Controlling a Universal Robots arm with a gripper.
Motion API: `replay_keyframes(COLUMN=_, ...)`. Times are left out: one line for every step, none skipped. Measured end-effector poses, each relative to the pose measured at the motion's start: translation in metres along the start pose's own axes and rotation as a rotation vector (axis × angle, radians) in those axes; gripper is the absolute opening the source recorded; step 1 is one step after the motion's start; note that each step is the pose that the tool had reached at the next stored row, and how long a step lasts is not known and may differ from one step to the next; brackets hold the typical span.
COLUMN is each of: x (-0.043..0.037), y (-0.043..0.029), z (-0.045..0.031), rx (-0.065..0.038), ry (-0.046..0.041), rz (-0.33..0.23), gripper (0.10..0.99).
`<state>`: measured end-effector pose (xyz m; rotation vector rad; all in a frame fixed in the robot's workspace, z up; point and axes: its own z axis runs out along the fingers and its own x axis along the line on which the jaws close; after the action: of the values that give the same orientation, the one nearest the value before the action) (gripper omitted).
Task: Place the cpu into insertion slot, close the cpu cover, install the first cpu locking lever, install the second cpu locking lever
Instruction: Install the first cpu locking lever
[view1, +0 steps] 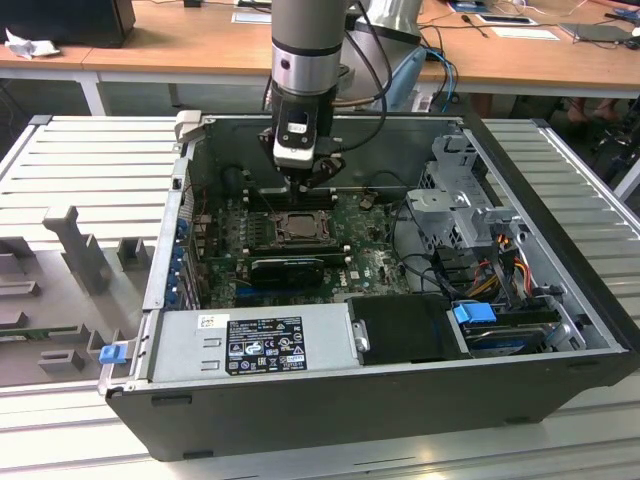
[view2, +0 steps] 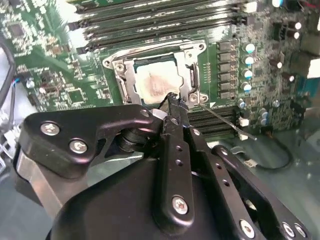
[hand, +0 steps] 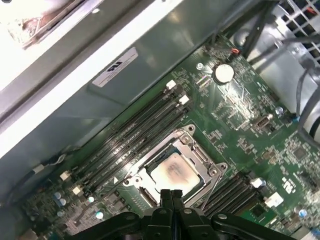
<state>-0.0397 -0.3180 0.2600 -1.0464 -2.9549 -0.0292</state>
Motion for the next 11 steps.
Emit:
replay_keyframes(x=0.0000, y=0.0000, z=0.0001, rx=-0.003, ry=-0.0045, rz=-0.035, gripper=0.106)
replay_keyframes(x=0.0000, y=0.0000, z=0.0002, rx=-0.003, ry=-0.0043, rz=-0.076, gripper=0.106)
replay_keyframes(x=0.0000, y=-0.0001, z=0.0003, rx=-0.003, ry=-0.0040, rz=-0.094, gripper=0.106)
replay_keyframes(x=0.0000, y=-0.0001, z=0.0005, rx=-0.003, ry=-0.0036, rz=-0.114, gripper=0.106)
replay_keyframes(x=0.0000, y=-0.0001, z=0.0006, rx=-0.003, ry=-0.0033, rz=-0.135, gripper=0.106)
replay_keyframes(x=0.0000, y=-0.0001, z=0.0007, rx=-0.003, ry=-0.0029, rz=-0.155, gripper=0.106)
replay_keyframes(x=0.0000, y=-0.0001, z=0.0011, rx=-0.002, ry=-0.0022, rz=-0.196, gripper=0.106)
replay_keyframes(x=0.0000, y=-0.0001, z=0.0012, rx=-0.002, ry=-0.0017, rz=-0.227, gripper=0.106)
replay_keyframes(x=0.0000, y=-0.0001, z=0.0014, rx=-0.002, ry=-0.0013, rz=-0.246, gripper=0.106)
replay_keyframes(x=0.0000, y=-0.0001, z=0.0015, rx=-0.001, ry=-0.0009, rz=-0.267, gripper=0.106)
replay_keyframes(x=0.0000, y=-0.0001, z=0.0016, rx=-0.001, ry=-0.0006, rz=-0.287, gripper=0.106)
